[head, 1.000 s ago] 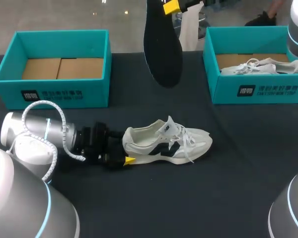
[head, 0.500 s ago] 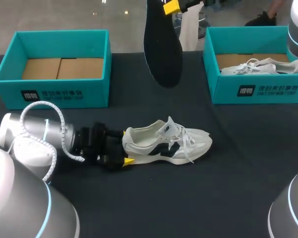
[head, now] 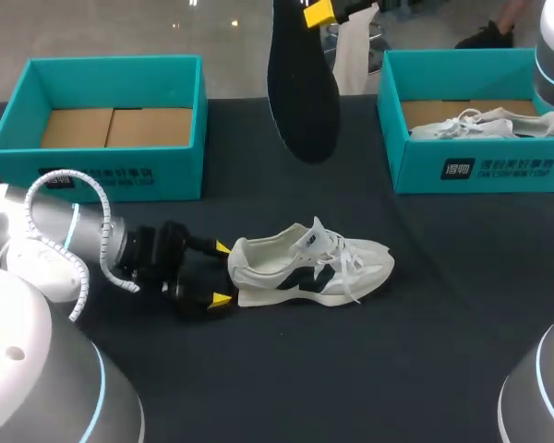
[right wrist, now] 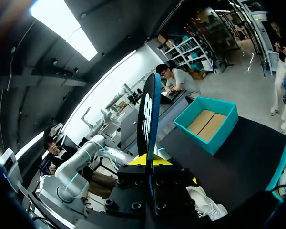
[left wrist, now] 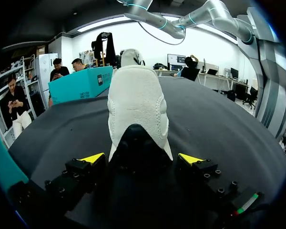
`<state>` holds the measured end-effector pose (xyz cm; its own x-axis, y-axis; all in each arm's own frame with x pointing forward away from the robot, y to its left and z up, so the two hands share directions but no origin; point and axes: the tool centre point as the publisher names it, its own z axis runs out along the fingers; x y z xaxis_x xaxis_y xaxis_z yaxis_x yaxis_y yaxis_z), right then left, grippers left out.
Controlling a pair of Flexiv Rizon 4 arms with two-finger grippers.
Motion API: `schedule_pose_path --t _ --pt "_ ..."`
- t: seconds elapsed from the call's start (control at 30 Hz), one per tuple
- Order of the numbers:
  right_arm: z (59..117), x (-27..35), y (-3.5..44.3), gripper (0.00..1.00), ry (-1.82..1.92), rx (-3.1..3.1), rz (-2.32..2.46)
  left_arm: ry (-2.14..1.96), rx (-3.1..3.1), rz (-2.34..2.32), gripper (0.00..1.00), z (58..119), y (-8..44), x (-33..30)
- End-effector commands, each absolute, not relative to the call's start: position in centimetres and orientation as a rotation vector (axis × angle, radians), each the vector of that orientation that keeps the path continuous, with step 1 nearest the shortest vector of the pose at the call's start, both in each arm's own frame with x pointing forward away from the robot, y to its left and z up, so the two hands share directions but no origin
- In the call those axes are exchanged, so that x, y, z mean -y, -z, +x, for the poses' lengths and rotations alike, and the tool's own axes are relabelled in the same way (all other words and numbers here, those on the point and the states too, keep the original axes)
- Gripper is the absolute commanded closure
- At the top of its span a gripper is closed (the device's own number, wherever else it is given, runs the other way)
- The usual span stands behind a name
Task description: Take the shoe out of the shoebox, open the shoe tongue, remove and reinsert the insole, then place the shoe into the shoebox
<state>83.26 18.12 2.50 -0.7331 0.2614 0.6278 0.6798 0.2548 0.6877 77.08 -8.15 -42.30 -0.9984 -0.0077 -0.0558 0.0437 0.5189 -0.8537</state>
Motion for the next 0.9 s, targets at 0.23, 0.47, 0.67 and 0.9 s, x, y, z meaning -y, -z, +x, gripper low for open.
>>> schedule_pose_path --t 0.23,0.47,0.67,0.9 --pt "83.4 -18.3 -2.5 1.0 1.472 2.149 -0.86 1.045 -2.895 0.129 0.0 75.5 36.8 4.9" --pt "83.4 -18.3 -2.5 1.0 1.472 2.149 -0.86 0.959 -2.962 0.113 0.0 75.0 35.9 4.2" --pt "83.4 -18.3 -2.5 1.0 1.472 2.149 -0.86 0.968 -3.08 0.133 0.0 74.7 35.1 3.4" --pt "83.4 -18.3 -2.5 1.0 1.472 2.149 -0.86 0.771 -3.123 0.238 0.0 75.0 33.6 4.1"
